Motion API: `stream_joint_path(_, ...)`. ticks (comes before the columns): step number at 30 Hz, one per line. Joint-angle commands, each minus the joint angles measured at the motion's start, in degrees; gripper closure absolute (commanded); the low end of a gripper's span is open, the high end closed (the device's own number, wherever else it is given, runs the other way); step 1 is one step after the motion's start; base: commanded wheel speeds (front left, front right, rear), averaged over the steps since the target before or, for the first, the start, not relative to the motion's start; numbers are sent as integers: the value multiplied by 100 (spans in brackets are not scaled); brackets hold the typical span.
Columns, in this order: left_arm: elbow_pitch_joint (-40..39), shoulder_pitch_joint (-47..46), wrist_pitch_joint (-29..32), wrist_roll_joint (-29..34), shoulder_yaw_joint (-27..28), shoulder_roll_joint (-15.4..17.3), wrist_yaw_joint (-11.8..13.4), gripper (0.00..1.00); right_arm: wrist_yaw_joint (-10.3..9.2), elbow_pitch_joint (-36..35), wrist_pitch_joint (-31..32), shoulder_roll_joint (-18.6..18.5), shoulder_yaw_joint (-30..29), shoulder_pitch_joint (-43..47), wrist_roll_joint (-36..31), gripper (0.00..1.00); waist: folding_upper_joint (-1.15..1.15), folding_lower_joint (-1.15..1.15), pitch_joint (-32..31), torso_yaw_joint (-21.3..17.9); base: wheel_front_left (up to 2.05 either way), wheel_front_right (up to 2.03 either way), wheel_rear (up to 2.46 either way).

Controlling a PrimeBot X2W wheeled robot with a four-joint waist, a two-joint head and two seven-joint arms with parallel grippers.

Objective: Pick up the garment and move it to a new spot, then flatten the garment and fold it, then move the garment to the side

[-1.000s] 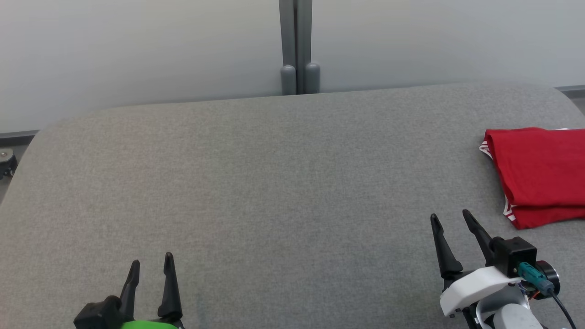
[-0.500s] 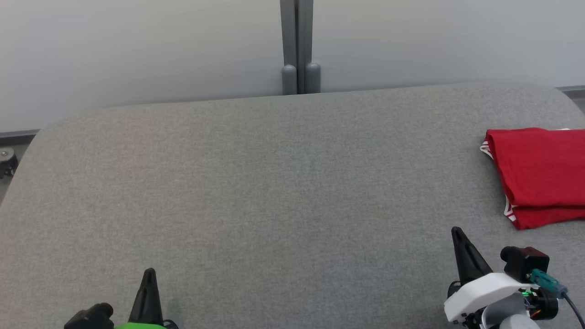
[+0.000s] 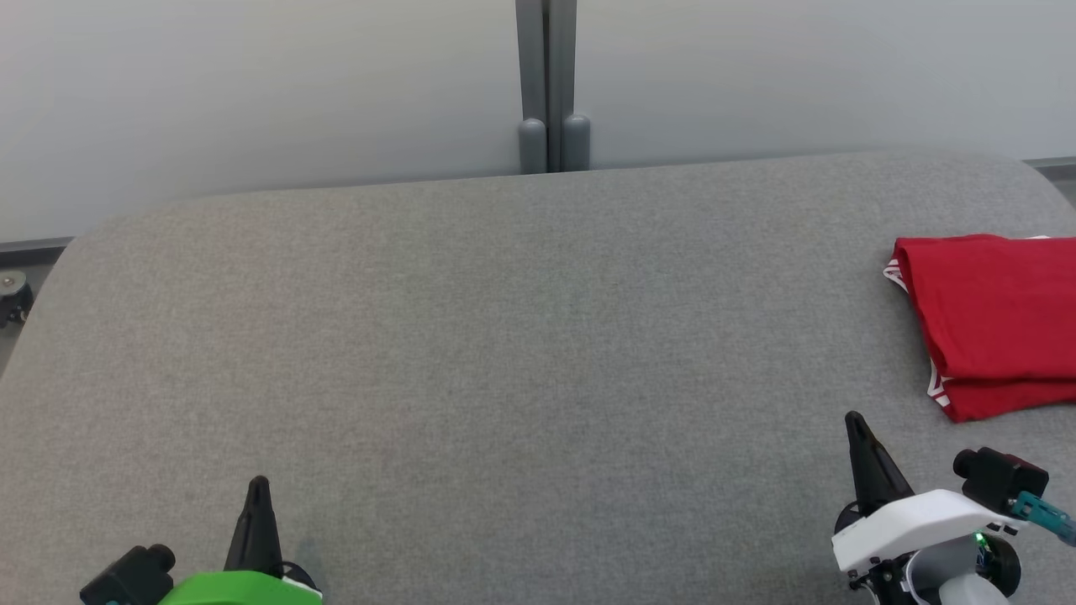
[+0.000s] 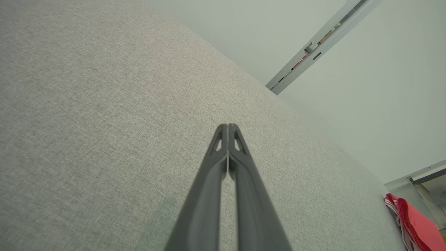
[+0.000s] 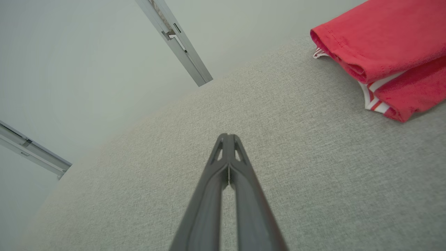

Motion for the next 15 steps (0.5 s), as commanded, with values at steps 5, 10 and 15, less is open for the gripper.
stream_joint_path(5,-104,-233,131,-482,82,19,-6,100,-2,-133,141,-30,-67,-154,585,100,0,0,3,2,0,0,0)
stream_joint_path(10,-122,-287,233,-817,130,20,-6,100,-2,-160,246,-33,-99,-169,988,100,0,0,5,3,0,0,0)
stream_joint_path(15,-139,-348,334,-1150,174,21,-6,100,-2,-185,346,-35,-131,-183,1389,100,0,0,7,5,0,0,0)
